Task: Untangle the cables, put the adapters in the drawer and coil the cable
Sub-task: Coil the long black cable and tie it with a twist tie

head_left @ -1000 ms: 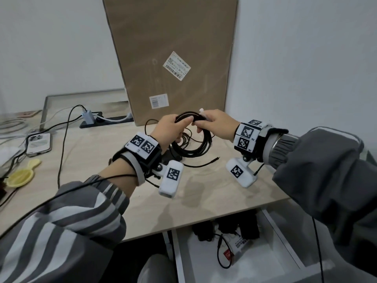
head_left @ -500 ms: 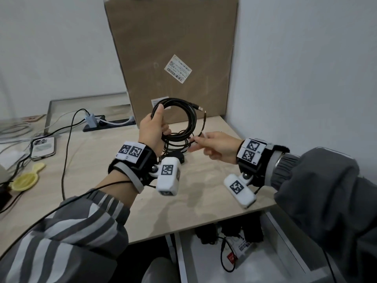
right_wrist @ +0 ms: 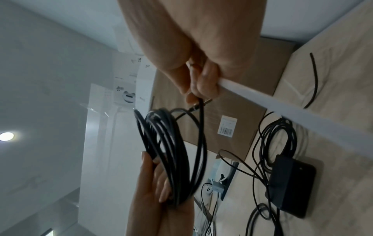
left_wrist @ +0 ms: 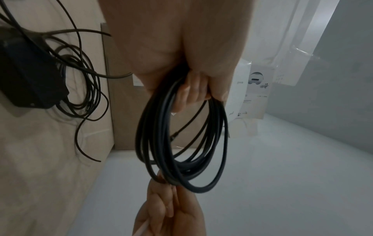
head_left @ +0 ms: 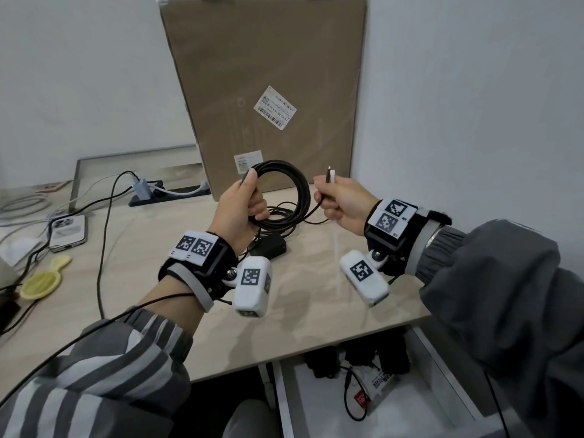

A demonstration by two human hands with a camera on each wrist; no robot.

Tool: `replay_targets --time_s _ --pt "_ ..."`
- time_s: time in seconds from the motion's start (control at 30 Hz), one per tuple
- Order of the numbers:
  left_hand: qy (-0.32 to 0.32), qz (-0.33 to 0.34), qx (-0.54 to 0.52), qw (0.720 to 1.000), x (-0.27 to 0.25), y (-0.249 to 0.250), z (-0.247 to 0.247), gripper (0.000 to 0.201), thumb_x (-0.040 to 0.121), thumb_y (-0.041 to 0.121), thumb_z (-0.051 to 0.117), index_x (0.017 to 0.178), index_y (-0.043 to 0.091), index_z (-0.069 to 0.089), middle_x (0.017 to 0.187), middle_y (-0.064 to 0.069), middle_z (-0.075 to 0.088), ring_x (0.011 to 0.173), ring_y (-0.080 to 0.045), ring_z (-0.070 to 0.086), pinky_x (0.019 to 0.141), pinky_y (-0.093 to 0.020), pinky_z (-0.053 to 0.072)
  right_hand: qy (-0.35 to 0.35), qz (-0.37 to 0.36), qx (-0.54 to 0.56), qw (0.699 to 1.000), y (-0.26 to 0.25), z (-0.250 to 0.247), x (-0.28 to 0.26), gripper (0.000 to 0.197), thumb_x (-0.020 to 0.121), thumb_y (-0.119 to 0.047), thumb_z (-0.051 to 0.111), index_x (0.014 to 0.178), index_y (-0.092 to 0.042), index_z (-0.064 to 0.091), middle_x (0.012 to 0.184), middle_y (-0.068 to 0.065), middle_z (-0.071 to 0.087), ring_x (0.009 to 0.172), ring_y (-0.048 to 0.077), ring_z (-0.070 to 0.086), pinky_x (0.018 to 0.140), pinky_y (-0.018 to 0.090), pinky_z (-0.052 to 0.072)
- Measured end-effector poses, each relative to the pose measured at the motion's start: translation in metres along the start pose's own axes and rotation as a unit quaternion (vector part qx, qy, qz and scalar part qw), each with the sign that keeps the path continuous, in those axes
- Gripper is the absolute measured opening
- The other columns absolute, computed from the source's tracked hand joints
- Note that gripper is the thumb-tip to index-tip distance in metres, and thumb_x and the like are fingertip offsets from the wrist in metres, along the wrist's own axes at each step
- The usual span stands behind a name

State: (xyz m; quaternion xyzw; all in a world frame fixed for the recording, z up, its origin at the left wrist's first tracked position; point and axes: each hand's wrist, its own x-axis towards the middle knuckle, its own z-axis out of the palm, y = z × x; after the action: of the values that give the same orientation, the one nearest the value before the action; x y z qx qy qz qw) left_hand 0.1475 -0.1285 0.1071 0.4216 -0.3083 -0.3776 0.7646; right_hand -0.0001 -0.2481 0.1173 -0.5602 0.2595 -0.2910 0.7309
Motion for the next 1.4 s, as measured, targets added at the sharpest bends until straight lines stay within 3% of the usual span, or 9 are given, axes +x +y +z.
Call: replay_targets --time_s 0.1,0.23,0.43,0.67,0.87,1.0,1.1,1.3,1.4 --pt "-0.028 -0.017 0.001 0.999 -0.004 0.001 -0.004 0.031 0.101 0.032 0.041 0.074 0.017 0.038 0.048 0.01 0.025 0.038 -0.002 0.024 0.038 -0.015 0.027 -0.029 0.031 -0.022 0.999 -0.001 -0.003 0.0 0.018 0.101 -0.013 0.044 0.083 -0.012 0.047 0.067 0.005 0.046 0.035 0.001 0.029 0.033 0.012 0.018" --pt "-0.038 -0.028 0.025 0.999 -0.006 0.003 -0.007 0.03 0.101 0.032 0.04 0.075 0.016 0.04 0.049 0.009 0.026 0.039 -0.002 0.024 0.038 -0.014 0.027 -0.071 0.039 -0.071 0.994 -0.002 -0.007 -0.003 0.021 0.102 -0.016 0.042 0.091 -0.01 0.059 0.062 -0.001 0.047 0.038 0.001 0.028 0.035 0.012 0.016" --pt "0.005 -0.027 0.077 0.997 -0.005 0.002 -0.009 0.027 0.101 0.03 0.045 0.078 0.014 0.044 0.05 0.008 0.026 0.04 -0.004 0.025 0.04 -0.016 0.029 -0.059 -0.027 -0.074 0.995 -0.007 -0.002 -0.005 0.018 0.102 -0.015 0.041 0.097 -0.008 0.057 0.061 -0.001 0.047 0.039 0.001 0.03 0.036 0.013 0.018" --pt "0.112 0.076 0.152 0.979 0.0 -0.006 -0.004 0.021 0.1 0.021 0.046 0.116 0.015 0.058 0.058 0.008 0.038 0.042 -0.005 0.033 0.041 -0.018 0.033 0.001 -0.095 -0.058 0.994 0.001 0.006 -0.008 0.021 0.101 -0.011 0.043 0.083 -0.01 0.053 0.064 0.003 0.045 0.04 0.002 0.029 0.036 0.014 0.019" --pt "0.208 0.092 0.139 0.964 0.01 -0.005 0.0 0.019 0.098 0.016 0.047 0.109 0.013 0.062 0.054 0.005 0.037 0.041 -0.006 0.031 0.038 -0.017 0.028 0.051 -0.139 -0.223 0.963 0.003 0.014 -0.012 0.023 0.097 -0.019 0.048 0.08 -0.015 0.063 0.06 -0.002 0.049 0.043 0.004 0.035 0.041 0.016 0.027" --pt "0.149 0.08 0.05 0.984 0.007 0.0 0.001 0.015 0.1 0.017 0.045 0.105 0.011 0.058 0.051 0.009 0.032 0.04 -0.005 0.025 0.038 -0.016 0.022 0.012 -0.014 -0.095 0.995 -0.001 0.008 -0.004 0.029 0.099 -0.013 0.041 0.077 -0.004 0.057 0.06 0.005 0.045 0.036 0.005 0.027 0.032 0.015 0.017" --pt "0.144 0.076 0.038 0.986 0.003 -0.001 0.004 0.015 0.101 0.018 0.045 0.099 0.014 0.059 0.056 0.006 0.029 0.04 -0.004 0.024 0.037 -0.016 0.021 0.001 0.021 -0.066 0.998 0.002 0.006 -0.004 0.031 0.101 -0.012 0.038 0.077 -0.003 0.055 0.061 0.005 0.042 0.032 0.002 0.029 0.031 0.013 0.016" --pt "0.215 0.106 0.157 0.958 0.009 -0.006 -0.001 0.014 0.098 0.021 0.049 0.094 0.019 0.062 0.053 0.008 0.038 0.043 -0.007 0.031 0.038 -0.018 0.028 0.007 0.019 -0.032 0.999 0.007 0.01 -0.005 0.018 0.101 -0.013 0.039 0.086 -0.009 0.048 0.068 0.005 0.047 0.04 0.002 0.035 0.033 0.012 0.02" --pt "0.243 0.123 0.202 0.941 0.013 -0.008 -0.007 0.015 0.096 0.024 0.049 0.091 0.024 0.063 0.061 0.005 0.044 0.049 -0.011 0.036 0.043 -0.022 0.033 0.044 -0.037 -0.124 0.991 0.004 0.009 -0.01 0.019 0.1 -0.009 0.038 0.1 -0.002 0.055 0.075 0.006 0.054 0.054 0.009 0.037 0.037 0.014 0.025"
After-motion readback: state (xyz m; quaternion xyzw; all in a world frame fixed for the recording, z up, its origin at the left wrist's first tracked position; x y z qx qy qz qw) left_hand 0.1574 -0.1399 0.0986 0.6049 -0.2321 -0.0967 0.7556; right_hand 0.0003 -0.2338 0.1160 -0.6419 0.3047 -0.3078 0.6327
